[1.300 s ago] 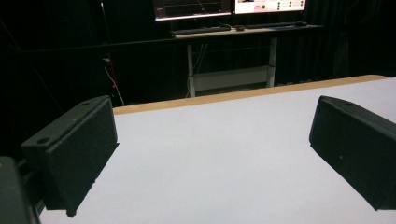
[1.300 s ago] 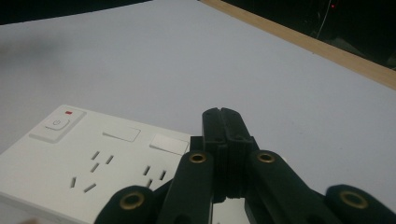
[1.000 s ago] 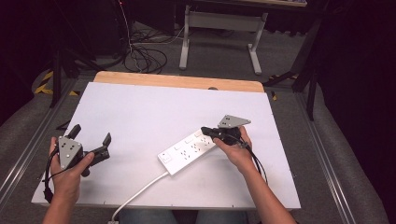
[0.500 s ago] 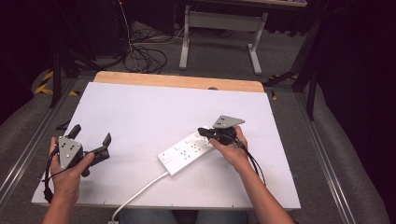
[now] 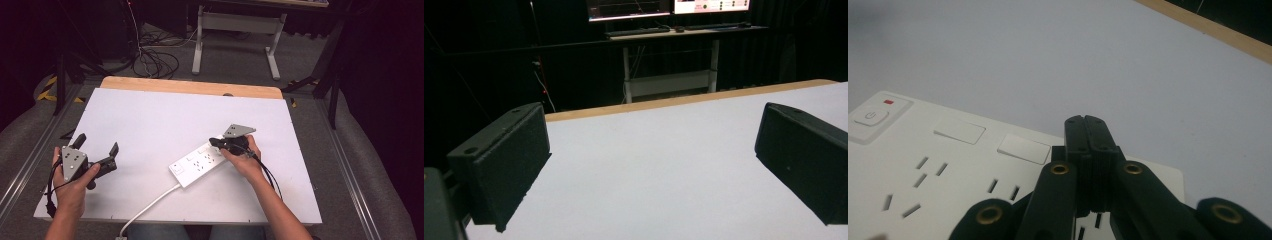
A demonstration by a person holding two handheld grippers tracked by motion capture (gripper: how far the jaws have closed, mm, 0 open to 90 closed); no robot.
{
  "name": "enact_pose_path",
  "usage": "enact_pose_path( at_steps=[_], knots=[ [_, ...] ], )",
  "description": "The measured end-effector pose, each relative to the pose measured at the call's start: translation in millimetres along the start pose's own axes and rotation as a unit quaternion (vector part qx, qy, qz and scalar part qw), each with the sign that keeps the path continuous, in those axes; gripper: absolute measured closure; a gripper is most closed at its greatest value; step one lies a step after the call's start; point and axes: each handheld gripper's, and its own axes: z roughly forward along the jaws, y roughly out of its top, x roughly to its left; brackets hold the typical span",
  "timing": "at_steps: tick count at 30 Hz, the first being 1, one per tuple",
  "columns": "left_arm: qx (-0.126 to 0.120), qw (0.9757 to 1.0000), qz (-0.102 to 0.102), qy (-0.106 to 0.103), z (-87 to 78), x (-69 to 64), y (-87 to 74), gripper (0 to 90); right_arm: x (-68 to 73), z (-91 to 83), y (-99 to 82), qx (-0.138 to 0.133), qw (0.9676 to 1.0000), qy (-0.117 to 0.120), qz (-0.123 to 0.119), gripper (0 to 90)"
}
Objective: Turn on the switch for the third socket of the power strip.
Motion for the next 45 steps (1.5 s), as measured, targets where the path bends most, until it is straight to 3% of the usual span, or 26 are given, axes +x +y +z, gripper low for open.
enact_pose_path(
  at_steps=[17, 31, 35, 38, 41, 45],
  knots=[
    [0.0, 1.0, -0.001, -0.001, -0.2, 0.1, -0.1, 1.7, 0.2, 9.6, -2.3, 0.02, 0.9998, -0.003, 0.0, 90.0],
    [0.0, 1.0, -0.001, -0.001, -0.2, -0.1, 0.1, 1.7, 1.8, 10.5, -3.8, 0.014, 0.9999, -0.009, 0.003, 90.0],
    [0.001, 1.0, 0.0, -0.001, -0.2, 0.0, 0.2, 1.7, 3.2, 11.1, -4.4, 0.015, 0.9996, -0.022, -0.007, 90.0],
    [0.001, 1.0, -0.001, -0.001, -0.4, 0.2, 0.2, 1.7, 4.0, 11.1, -5.6, 0.011, 0.9996, -0.025, 0.0, 90.0],
    [0.001, 1.0, -0.002, -0.001, -0.7, 0.1, 0.3, 1.7, 7.2, 13.4, -6.4, 0.011, 0.9999, -0.01, 0.006, 90.0],
    [0.0, 1.0, -0.002, -0.002, -0.6, 0.2, 0.1, 1.7, 14.4, 15.0, -2.4, 0.022, 0.9991, -0.029, -0.02, 90.0]
  ],
)
